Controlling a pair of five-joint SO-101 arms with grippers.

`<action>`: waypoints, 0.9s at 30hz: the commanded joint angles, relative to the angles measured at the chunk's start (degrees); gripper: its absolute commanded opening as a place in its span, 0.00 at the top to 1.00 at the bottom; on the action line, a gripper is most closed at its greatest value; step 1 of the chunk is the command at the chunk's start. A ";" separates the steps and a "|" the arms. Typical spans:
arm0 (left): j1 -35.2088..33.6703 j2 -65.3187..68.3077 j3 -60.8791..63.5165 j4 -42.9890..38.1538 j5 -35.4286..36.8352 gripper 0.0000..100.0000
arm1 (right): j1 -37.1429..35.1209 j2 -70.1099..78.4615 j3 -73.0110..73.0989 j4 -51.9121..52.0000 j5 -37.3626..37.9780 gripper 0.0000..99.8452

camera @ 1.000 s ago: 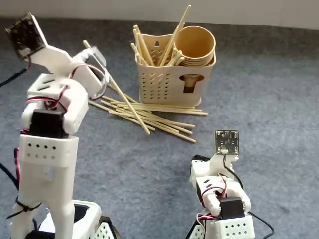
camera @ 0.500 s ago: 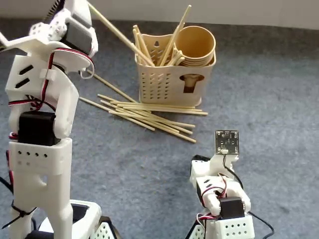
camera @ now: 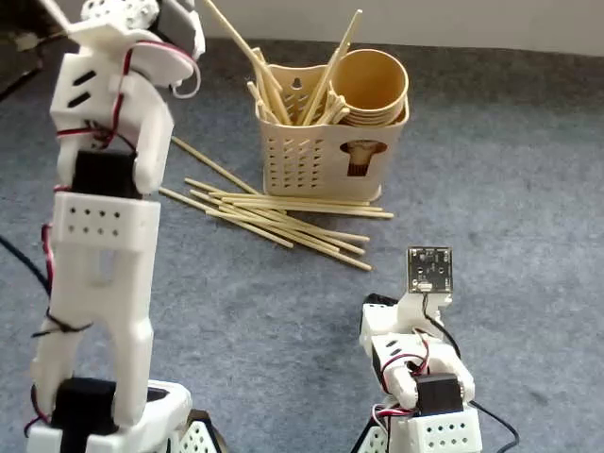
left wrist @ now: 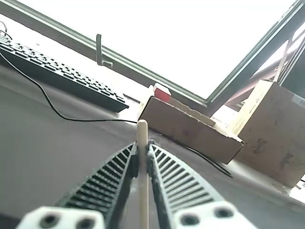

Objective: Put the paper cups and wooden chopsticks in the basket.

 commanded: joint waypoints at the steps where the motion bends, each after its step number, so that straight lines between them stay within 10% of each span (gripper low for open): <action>1: 0.40 3.65 -4.35 -0.88 -0.62 0.99 | -0.31 -0.75 8.48 0.22 -0.18 1.00; 27: 8.66 3.30 -4.44 19.34 -7.56 0.82 | -0.31 -0.75 8.48 0.22 -0.18 1.00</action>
